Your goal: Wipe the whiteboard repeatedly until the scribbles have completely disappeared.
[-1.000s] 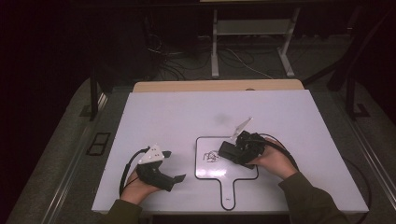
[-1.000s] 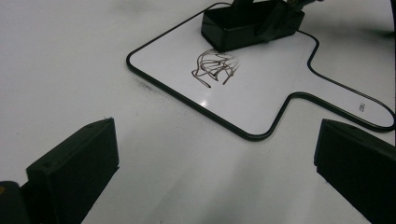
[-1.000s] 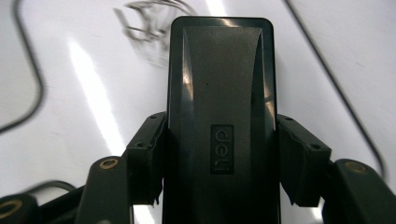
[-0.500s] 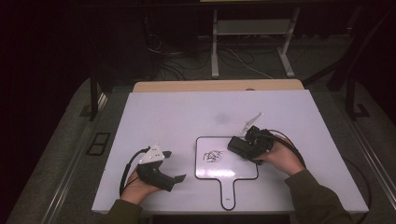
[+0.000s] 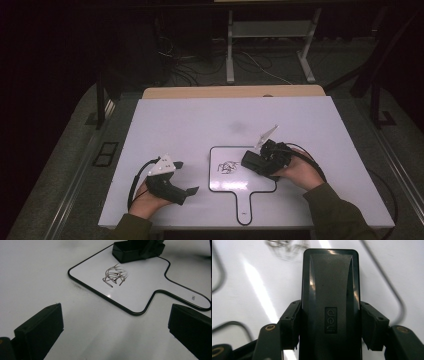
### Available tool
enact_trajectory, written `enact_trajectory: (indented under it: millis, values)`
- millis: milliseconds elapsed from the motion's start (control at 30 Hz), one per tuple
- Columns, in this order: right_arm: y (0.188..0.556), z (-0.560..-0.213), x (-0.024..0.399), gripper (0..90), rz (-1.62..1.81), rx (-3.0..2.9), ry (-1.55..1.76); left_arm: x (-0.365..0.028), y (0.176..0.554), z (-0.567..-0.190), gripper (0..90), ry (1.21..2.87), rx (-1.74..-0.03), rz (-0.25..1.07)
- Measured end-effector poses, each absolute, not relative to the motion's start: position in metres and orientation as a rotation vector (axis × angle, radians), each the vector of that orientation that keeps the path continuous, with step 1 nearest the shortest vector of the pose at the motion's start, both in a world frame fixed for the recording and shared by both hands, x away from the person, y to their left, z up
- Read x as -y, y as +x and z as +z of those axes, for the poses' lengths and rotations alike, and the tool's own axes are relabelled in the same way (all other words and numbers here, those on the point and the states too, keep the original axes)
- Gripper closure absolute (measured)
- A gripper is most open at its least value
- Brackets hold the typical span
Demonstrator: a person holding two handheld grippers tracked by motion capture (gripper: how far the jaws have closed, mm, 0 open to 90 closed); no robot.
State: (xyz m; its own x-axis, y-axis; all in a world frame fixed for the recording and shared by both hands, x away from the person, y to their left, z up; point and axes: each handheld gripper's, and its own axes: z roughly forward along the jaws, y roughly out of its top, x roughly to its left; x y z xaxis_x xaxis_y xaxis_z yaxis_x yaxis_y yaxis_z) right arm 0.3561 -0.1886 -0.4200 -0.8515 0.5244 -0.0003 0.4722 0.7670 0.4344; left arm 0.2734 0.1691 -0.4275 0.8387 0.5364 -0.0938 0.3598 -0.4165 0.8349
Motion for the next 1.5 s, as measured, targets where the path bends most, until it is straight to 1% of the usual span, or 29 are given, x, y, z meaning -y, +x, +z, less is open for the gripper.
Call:
enact_trajectory:
  millis: [200, 500, 867, 1167, 1400, 1500]
  values:
    - [0.364, -0.420, 0.200, 38.7, 0.630, -2.807, 0.850, -0.168, 0.273, -0.428, 0.0, 2.049, -0.658, 0.229]
    - [0.340, -0.419, 0.183, 38.7, 0.627, -2.891, 0.712, -0.169, 0.273, -0.427, 0.0, 2.051, -0.658, 0.231]
    - [0.361, -0.419, 0.200, 38.7, 0.593, -2.805, 0.838, -0.169, 0.273, -0.427, 0.0, 2.050, -0.658, 0.230]
    - [0.344, -0.418, 0.186, 38.7, 0.587, -2.855, 0.738, -0.169, 0.273, -0.427, 0.0, 2.050, -0.657, 0.231]
    - [0.359, -0.418, 0.197, 38.7, 0.567, -2.791, 0.827, -0.168, 0.273, -0.427, 0.0, 2.051, -0.657, 0.232]
    - [0.359, -0.419, 0.196, 38.7, 0.565, -2.789, 0.836, -0.169, 0.273, -0.427, 0.0, 2.052, -0.657, 0.233]
